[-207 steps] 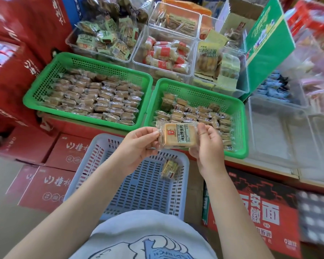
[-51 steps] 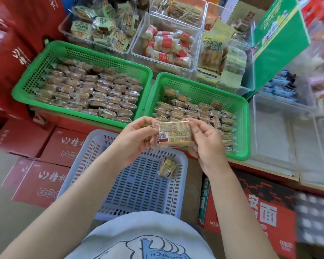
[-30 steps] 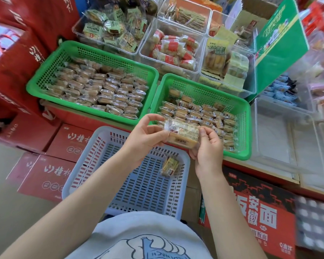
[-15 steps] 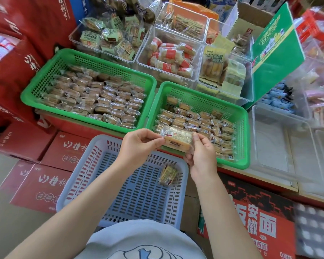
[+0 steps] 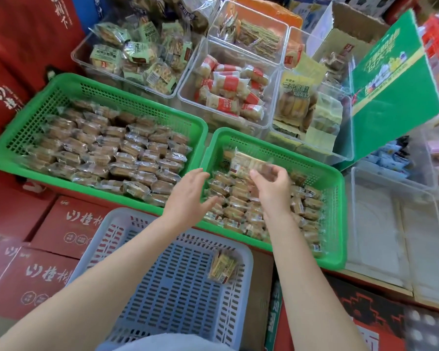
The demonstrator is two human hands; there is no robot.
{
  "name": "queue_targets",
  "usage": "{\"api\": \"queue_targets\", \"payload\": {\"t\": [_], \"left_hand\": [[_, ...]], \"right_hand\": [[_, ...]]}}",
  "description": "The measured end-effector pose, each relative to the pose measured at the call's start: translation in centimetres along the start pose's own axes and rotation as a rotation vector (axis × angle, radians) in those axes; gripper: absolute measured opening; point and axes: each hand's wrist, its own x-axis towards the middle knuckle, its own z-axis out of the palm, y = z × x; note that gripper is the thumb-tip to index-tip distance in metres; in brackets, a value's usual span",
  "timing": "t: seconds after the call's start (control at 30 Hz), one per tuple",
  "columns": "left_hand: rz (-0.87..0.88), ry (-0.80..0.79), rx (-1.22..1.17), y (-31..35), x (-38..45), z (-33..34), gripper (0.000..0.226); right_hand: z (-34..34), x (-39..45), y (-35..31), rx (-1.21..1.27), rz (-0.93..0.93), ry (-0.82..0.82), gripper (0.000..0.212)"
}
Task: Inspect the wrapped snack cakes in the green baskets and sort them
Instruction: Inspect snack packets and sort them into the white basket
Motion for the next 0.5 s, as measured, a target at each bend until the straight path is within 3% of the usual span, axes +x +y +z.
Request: {"api": "queue_targets", "payload": {"t": [0.2,0.33,0.5], "left_hand": [[0.052,-0.095,0.380,-2.2,3.4,3.4,0.078],[0.088,0.016,0.344,-2.6,3.5,4.4,0.074],[0.098,0.044,0.361,-3.0,3.6,5.0,0.073]], "right_hand": [[5.0,6.5,1.4,-0.470,-0.364,-0.064,0.030],[5.7,9.2,4.0,-0.879,-0.662,-0.176,0.028],[6.5,10.7,6.0,-1.057,-0.765,-0.269,0.015]]}}
